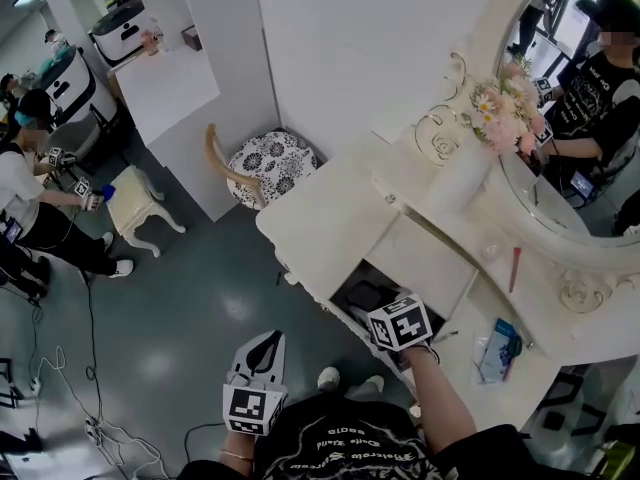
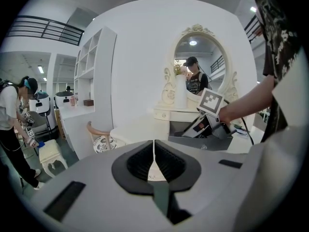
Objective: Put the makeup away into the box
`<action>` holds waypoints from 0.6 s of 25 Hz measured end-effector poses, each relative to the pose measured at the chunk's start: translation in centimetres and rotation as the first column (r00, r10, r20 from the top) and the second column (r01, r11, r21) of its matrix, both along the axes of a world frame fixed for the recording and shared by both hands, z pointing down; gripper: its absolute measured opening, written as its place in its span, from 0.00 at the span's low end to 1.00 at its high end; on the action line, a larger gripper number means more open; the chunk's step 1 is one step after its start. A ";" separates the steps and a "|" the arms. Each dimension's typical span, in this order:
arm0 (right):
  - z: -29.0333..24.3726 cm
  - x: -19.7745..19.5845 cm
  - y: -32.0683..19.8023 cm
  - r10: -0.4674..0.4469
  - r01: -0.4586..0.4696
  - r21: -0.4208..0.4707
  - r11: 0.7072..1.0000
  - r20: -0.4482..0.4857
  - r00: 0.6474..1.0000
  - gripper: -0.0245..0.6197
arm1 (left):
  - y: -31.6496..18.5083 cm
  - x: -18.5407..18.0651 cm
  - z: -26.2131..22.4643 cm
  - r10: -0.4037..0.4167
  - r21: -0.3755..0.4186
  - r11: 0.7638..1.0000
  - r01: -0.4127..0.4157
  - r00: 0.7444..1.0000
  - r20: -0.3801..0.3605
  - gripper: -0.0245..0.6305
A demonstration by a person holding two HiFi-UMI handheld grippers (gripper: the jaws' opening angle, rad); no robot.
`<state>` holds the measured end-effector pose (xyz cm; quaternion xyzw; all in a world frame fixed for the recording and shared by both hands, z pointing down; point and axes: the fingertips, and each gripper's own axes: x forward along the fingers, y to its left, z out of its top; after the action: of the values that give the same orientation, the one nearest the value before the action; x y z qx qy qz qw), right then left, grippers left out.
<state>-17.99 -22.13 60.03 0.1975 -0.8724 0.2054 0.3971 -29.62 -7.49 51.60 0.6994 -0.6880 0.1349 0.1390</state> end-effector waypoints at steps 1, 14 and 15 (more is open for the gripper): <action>0.1 0.0 0.0 0.003 -0.003 -0.004 1.000 -0.001 1.000 0.55 | 0.1 -0.1 0.0 -0.001 -0.001 1.000 0.001 1.000 0.000 0.07; 0.6 0.2 -0.1 0.045 -0.046 -0.038 0.998 -0.016 0.999 0.55 | 0.1 -0.5 -0.3 -0.010 0.005 1.000 0.010 1.000 0.004 0.07; 0.5 0.2 -0.1 0.044 -0.044 -0.038 0.998 -0.010 0.999 0.55 | 0.2 -0.5 -0.3 -0.010 0.005 1.000 0.010 1.000 0.005 0.07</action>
<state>-17.82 -22.24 60.50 0.2098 -0.8620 0.2301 0.4001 -30.10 -7.33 51.26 0.6960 -0.6921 0.1342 0.1361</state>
